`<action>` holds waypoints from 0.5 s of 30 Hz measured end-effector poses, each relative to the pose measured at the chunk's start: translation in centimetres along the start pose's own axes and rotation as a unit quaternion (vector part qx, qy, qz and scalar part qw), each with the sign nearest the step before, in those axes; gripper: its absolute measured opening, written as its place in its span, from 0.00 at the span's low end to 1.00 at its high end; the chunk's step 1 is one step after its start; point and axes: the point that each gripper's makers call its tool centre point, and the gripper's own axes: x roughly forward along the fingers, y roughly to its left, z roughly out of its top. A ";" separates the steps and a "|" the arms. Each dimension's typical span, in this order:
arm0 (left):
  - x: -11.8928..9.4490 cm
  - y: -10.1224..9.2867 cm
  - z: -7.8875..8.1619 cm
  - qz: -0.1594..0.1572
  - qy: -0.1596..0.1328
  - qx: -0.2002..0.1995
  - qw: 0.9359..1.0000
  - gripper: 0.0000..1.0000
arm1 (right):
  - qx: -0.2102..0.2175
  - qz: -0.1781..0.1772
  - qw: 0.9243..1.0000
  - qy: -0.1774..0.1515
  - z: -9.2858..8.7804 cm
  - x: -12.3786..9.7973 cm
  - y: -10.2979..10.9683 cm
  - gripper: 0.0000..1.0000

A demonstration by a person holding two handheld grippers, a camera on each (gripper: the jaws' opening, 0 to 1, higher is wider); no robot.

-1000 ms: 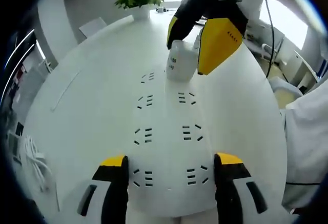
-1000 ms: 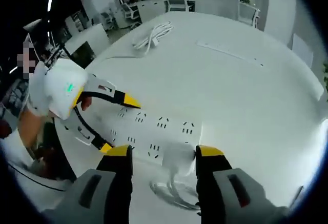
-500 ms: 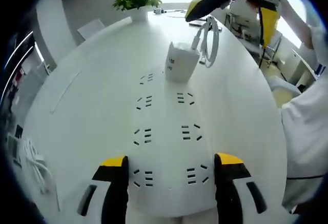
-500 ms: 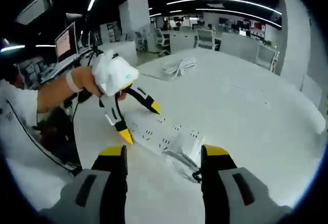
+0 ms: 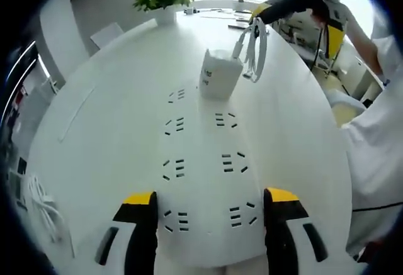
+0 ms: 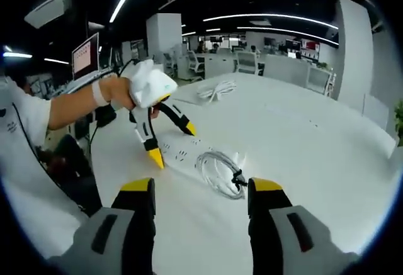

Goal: Straighten the power strip on the desk, plug the charger into it

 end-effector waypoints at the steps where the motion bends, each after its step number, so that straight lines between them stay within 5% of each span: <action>1: 0.0 0.0 0.0 -0.001 -0.001 0.001 1.000 0.69 | 0.003 0.000 1.000 0.000 -0.1 0.1 -0.3 0.57; 15: 0.2 -0.3 0.4 -0.015 -0.010 0.028 0.999 0.69 | 0.006 -0.003 1.000 -0.004 -2.7 -1.4 -0.6 0.58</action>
